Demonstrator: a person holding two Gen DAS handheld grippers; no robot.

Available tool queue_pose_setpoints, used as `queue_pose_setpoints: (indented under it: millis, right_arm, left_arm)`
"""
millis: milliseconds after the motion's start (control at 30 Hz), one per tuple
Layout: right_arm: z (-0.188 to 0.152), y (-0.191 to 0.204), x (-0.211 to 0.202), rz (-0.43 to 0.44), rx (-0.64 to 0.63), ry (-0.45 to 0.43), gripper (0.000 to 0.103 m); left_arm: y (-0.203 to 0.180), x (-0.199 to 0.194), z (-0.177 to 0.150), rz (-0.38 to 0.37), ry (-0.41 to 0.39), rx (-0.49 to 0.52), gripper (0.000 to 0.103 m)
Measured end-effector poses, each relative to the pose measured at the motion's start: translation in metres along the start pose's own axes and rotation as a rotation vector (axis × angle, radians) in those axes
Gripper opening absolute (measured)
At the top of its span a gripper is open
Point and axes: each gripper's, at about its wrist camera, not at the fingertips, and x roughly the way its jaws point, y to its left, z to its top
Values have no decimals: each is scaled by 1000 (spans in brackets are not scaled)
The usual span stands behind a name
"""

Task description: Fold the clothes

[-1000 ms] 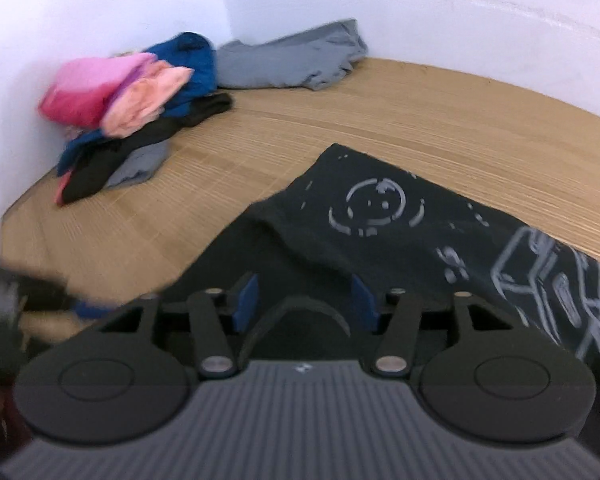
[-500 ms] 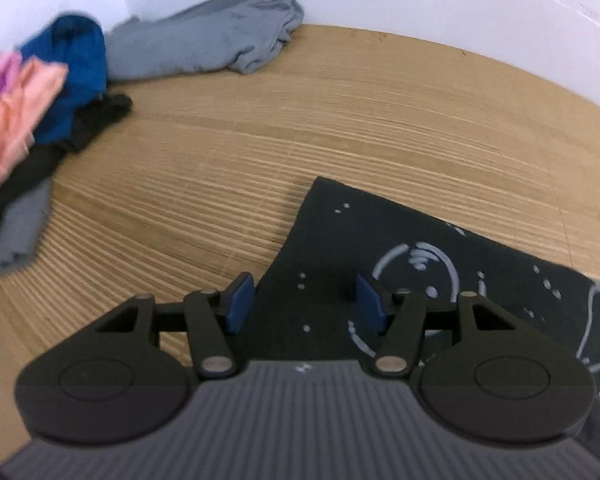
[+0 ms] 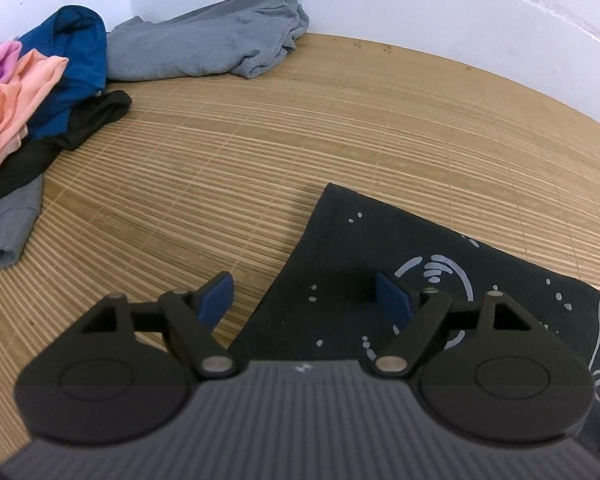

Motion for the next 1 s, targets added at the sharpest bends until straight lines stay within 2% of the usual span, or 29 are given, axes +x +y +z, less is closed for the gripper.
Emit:
queue_pose_setpoints:
  millis: [100, 133, 200, 233, 267, 300, 333, 367, 467, 567, 700, 767, 900, 1000]
  right_arm:
    - [-1, -1, 0, 4, 1, -8, 80]
    - [-1, -1, 1, 7, 4, -7, 80]
    - [-2, -2, 1, 5, 7, -13, 76]
    - [-2, -3, 0, 3, 8, -20, 68]
    - [-3, -4, -1, 2, 8, -27, 58]
    - [-3, -5, -2, -1, 8, -34, 50]
    - [-3, -7, -3, -4, 10, -38, 36]
    - [-3, -8, -3, -6, 13, -39, 27]
    - [-2, -13, -3, -9, 46, -41, 14]
    - [-2, -28, -5, 41, 138, -49, 12]
    - [-8, -69, -12, 192, 362, -85, 11]
    - [-12, -84, -19, 252, 430, -116, 11]
    - [-21, -116, -39, 361, 554, -192, 11]
    - [-31, -143, -57, 393, 629, -253, 11]
  left_arm:
    - [-14, 2, -2, -79, 26, 74, 66]
    - [-18, 3, -2, -79, 27, 85, 66]
    - [-16, 5, -1, -86, 27, 65, 49]
    - [-14, 6, 0, -90, 27, 54, 33]
    - [-13, 7, 0, -95, 27, 42, 27]
    - [-7, 7, 2, -119, 33, 5, 22]
    - [-2, 9, 3, -142, 39, -32, 18]
    - [3, 11, 4, -163, 45, -67, 17]
    - [4, 12, 5, -179, 37, -81, 12]
    - [1, 6, 8, -197, 1, -69, 10]
    - [-6, -3, 12, -216, -52, -42, 10]
    - [-14, -8, 15, -221, -75, -11, 10]
    - [-42, -18, 22, -247, -110, 58, 10]
    - [-67, -24, 27, -266, -121, 126, 10]
